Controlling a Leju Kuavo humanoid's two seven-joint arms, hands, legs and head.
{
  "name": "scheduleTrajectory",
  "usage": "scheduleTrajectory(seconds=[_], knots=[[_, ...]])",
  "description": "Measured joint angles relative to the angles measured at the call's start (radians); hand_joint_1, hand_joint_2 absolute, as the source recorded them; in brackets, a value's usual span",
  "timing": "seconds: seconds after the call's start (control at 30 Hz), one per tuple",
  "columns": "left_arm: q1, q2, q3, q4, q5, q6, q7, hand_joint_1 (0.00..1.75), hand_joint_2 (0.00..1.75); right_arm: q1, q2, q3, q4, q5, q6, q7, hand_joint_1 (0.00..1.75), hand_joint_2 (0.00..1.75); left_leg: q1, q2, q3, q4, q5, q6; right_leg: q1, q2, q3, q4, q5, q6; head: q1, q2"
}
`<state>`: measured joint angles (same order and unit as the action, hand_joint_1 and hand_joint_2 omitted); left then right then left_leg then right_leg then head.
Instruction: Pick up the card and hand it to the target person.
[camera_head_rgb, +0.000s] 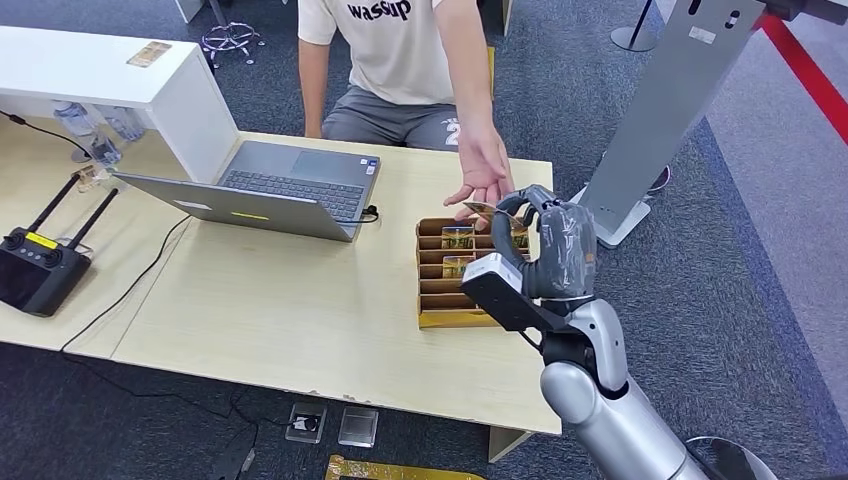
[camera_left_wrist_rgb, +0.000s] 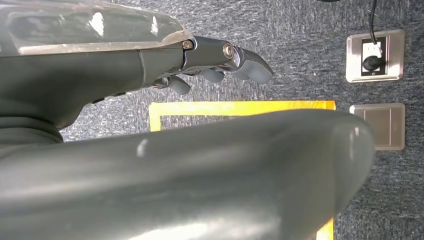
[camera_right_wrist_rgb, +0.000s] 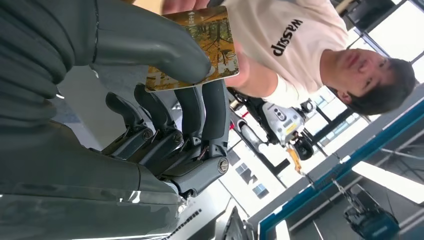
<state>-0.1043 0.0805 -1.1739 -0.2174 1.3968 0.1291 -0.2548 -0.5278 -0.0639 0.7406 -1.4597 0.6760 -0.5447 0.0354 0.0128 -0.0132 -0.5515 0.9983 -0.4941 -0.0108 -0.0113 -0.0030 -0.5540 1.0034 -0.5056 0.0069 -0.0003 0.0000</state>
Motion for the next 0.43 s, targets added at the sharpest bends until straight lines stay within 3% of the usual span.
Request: scheduleTrajectory(seconds=[0.1, 0.23, 0.43], knots=[[0.0, 0.0, -0.003, 0.0, 0.0, 0.0, 0.0, 0.0, 0.0, 0.002, 0.001, -0.011, 0.031, -0.043, -0.006, -0.044, 1.61, 1.75, 0.0, 0.0, 0.0, 0.0, 0.0, 0.0, 0.0, 0.0, 0.0, 0.0, 0.0, 0.0, 0.0, 0.0], [-0.001, 0.0, -0.008, 0.0, 0.0, 0.0, 0.0, 0.0, 0.0, 0.005, 0.006, -0.027, 0.077, -0.133, 0.021, -0.09, 0.02, 1.75, 0.0, 0.0, 0.0, 0.0, 0.0, 0.0, 0.0, 0.0, 0.0, 0.0, 0.0, 0.0, 0.0, 0.0], [-0.001, 0.0, -0.015, 0.0, -0.001, 0.0, 0.0, 0.0, 0.0, 0.016, 0.011, -0.035, 0.117, -0.181, 0.033, -0.113, 0.0, 1.75, 0.0, 0.0, 0.0, 0.0, 0.0, 0.0, 0.0, 0.0, 0.0, 0.0, 0.0, 0.0, 0.0, 0.0]])
